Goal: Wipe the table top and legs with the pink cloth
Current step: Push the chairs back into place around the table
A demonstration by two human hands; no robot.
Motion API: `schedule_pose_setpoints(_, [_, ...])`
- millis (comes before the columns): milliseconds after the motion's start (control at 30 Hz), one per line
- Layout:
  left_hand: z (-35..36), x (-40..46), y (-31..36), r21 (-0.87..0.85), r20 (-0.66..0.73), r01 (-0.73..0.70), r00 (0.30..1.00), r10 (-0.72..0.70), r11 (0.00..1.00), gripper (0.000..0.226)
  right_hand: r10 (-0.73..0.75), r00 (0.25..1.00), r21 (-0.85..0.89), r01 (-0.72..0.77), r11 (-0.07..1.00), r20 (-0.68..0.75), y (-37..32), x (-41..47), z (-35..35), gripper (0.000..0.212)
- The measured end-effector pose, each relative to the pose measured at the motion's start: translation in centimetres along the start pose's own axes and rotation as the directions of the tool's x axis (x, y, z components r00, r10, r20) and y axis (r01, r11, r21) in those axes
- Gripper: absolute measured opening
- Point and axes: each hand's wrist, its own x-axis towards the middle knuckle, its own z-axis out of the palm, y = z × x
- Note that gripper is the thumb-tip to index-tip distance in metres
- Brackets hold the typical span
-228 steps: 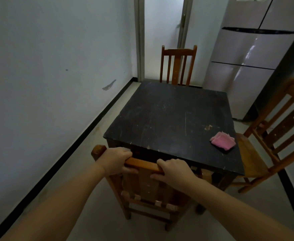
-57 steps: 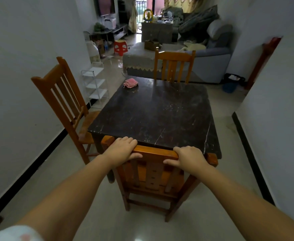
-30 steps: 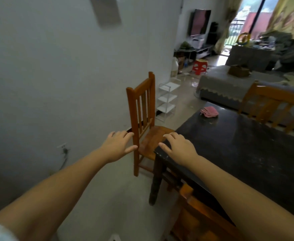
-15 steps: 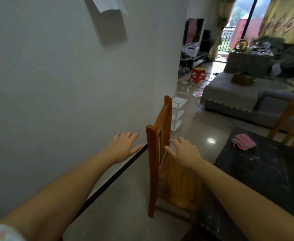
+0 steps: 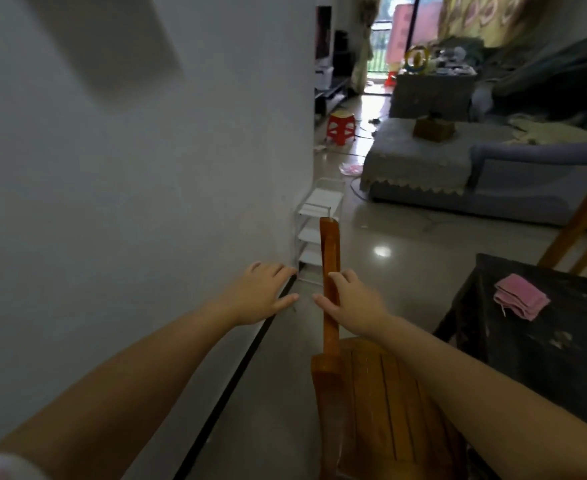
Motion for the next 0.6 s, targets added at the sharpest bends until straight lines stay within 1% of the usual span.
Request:
schedule_pose_setpoints(67, [0.8, 3.2, -1.8, 0.011, 0.009, -0.121, 0.993, 0.121, 0.993, 0.061, 0.048, 0.999, 0.064, -0.049, 0.997, 0.017, -0.4, 0.9, 0.1, 0.068])
schedule_pose_setpoints(133, [1.9, 6.8, -3.4, 0.021, 0.021, -0.285, 0.958, 0.285, 0.958, 0.068, 0.129, 0.990, 0.119, -0.135, 0.984, 0.050, -0.5, 1.8, 0.2, 0.069])
schedule_pose_setpoints(167, [2.6, 8.9, -4.1, 0.035, 0.025, -0.376, 0.927, 0.375, 0.926, 0.073, 0.182, 0.980, 0.165, -0.194, 0.967, 0.083, -0.5, 2.1, 0.3, 0.063])
schedule_pose_setpoints(200, [3.4, 11.0, -4.5, 0.058, 0.031, -0.465, 0.886, 0.464, 0.884, 0.076, 0.229, 0.965, 0.233, -0.254, 0.939, 0.129, -0.4, 2.4, 0.5, 0.051])
schedule_pose_setpoints(233, [4.0, 13.0, -4.7, 0.079, 0.040, -0.546, 0.837, 0.545, 0.834, 0.078, 0.275, 0.945, 0.297, -0.317, 0.901, 0.176, -0.3, 2.5, 0.6, 0.039])
schedule_pose_setpoints(267, [4.5, 15.0, -4.7, 0.094, 0.053, -0.624, 0.782, 0.622, 0.776, 0.078, 0.311, 0.927, 0.339, -0.366, 0.866, 0.209, -0.2, 2.7, 0.8, 0.033])
schedule_pose_setpoints(333, [5.5, 18.0, -4.5, 0.105, 0.048, -0.762, 0.646, 0.762, 0.639, 0.068, 0.385, 0.891, 0.325, -0.447, 0.833, 0.239, -0.7, 3.0, 0.8, 0.030])
schedule_pose_setpoints(400, [6.2, 20.1, -4.3, 0.042, -0.005, -0.863, 0.503, 0.864, 0.503, 0.052, 0.494, 0.829, 0.261, -0.554, 0.791, 0.264, -1.9, 2.7, 0.6, 0.026])
schedule_pose_setpoints(467, [6.6, 21.6, -4.1, -0.034, -0.048, -0.919, 0.395, 0.917, 0.394, 0.049, 0.605, 0.740, 0.215, -0.668, 0.712, 0.294, -2.9, 1.8, 0.9, 0.024])
schedule_pose_setpoints(533, [7.0, 22.8, -4.1, -0.034, -0.141, -0.959, 0.284, 0.948, 0.282, 0.050, 0.703, 0.639, 0.164, -0.765, 0.622, 0.313, -4.3, 0.8, 1.5, 0.028])
schedule_pose_setpoints(600, [7.4, 23.7, -3.9, -0.048, -0.213, -0.982, 0.188, 0.959, 0.182, 0.053, 0.796, 0.550, 0.163, -0.835, 0.526, 0.252, -5.7, 0.3, 2.8, 0.026])
